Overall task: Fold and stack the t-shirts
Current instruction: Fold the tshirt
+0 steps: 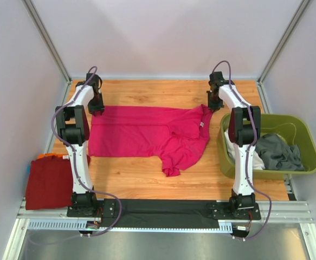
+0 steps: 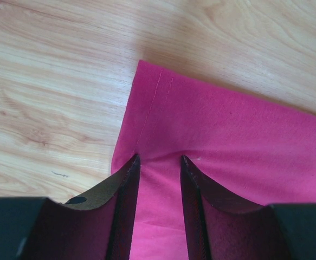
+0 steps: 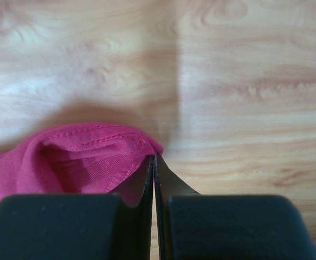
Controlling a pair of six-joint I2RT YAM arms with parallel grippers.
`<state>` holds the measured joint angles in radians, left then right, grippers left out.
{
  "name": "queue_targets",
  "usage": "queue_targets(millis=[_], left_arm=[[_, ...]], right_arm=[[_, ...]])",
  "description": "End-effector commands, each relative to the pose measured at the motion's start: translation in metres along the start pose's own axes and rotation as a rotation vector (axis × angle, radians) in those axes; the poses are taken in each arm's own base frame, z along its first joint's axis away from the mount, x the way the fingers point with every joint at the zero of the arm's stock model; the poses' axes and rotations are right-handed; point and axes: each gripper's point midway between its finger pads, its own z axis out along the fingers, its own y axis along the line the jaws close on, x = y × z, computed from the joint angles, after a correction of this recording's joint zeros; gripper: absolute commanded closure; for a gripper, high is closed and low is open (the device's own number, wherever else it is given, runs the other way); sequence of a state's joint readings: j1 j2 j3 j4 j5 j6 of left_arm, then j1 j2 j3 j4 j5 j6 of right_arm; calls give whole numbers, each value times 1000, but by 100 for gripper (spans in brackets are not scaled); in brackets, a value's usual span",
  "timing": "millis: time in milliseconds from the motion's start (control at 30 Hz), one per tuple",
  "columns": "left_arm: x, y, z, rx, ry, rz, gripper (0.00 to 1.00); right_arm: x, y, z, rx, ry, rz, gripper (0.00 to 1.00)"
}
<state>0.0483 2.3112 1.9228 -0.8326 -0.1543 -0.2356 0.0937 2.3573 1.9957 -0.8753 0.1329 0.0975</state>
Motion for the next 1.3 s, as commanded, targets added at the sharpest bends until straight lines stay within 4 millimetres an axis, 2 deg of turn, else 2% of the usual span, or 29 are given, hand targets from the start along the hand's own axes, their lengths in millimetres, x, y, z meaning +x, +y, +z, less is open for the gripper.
queue_targets(millis=[0, 67, 133, 200, 233, 267, 300, 333, 367, 400, 433, 500, 533, 633, 667, 700, 733, 833, 867, 900, 967, 1033, 1067, 1100, 1133, 1167, 1200, 1267], left_arm=[[-4, 13, 8, -24, -4, 12, 57], [-12, 11, 5, -10, -18, 5, 56], [-16, 1, -2, 36, -22, 0, 56], [-28, -6, -21, 85, -60, -6, 56], [-33, -8, -29, 99, -83, -7, 55], [-42, -11, -45, 121, -129, -9, 54], [-45, -11, -53, 131, -147, -18, 54], [-49, -12, -61, 143, -170, -25, 53], [-53, -14, -76, 166, -194, -25, 52], [-55, -15, -82, 177, -202, -30, 52], [-57, -15, -88, 182, -214, -38, 52], [-58, -20, -103, 213, -230, -41, 51], [-59, -21, -109, 219, -236, -44, 50], [-58, -25, -123, 241, -251, -52, 49], [-57, -30, -129, 261, -258, -50, 48], [-57, -32, -131, 265, -262, -50, 47], [-57, -36, -136, 275, -269, -49, 47], [-55, -54, -144, 335, -271, -48, 46], [-54, -61, -146, 354, -271, -47, 46], [-49, -75, -149, 368, -267, -25, 46], [-44, -98, -157, 408, -267, 1, 46], [-37, -114, -164, 438, -264, 15, 46], [-32, -132, -169, 471, -265, 42, 46], [-28, -141, -171, 487, -256, 44, 46], [-21, -157, -174, 527, -247, 64, 46], [-17, -163, -175, 541, -239, 70, 46], [-13, -170, -176, 558, -229, 73, 46], [-1, -188, -181, 606, -207, 94, 46]], right_arm=[[-25, -6, 7, 7, -45, -6, 100], [-31, -3, 10, -2, -54, 10, 100], [-45, 5, -3, -38, -79, 16, 100], [-52, 13, -16, -67, -102, 14, 100], [-60, 14, -33, -78, -138, 14, 100], [-67, 18, -43, -92, -168, 19, 99], [-70, 22, -53, -124, -184, 27, 98], [-75, 25, -71, -146, -213, 35, 95], [-76, 26, -78, -156, -224, 44, 94], [-77, 27, -85, -160, -233, 65, 93], [-80, 32, -100, -198, -249, 71, 90], [-74, 35, -107, -206, -239, 86, 85], [-73, 35, -112, -206, -239, 91, 77], [-65, 37, -120, -213, -214, 108, 64], [-66, 41, -122, -234, -223, 108, 61], [-56, 51, -115, -278, -193, 101, 56], [-55, 56, -114, -301, -190, 104, 46], [-55, 74, -109, -337, -166, 123, 41], [-50, 81, -110, -333, -134, 130, 41], [-48, 85, -111, -333, -118, 143, 41], [-53, 101, -130, -353, -114, 183, 41], [-50, 105, -147, -345, -122, 235, 40], [-46, 113, -153, -355, -121, 272, 39], [-47, 113, -173, -361, -157, 287, 40], [-34, 118, -167, -343, -143, 281, 39], [-31, 112, -169, -295, -171, 285, 39], [-32, 105, -186, -272, -218, 291, 38], [-12, 103, -179, -217, -198, 281, 38]])
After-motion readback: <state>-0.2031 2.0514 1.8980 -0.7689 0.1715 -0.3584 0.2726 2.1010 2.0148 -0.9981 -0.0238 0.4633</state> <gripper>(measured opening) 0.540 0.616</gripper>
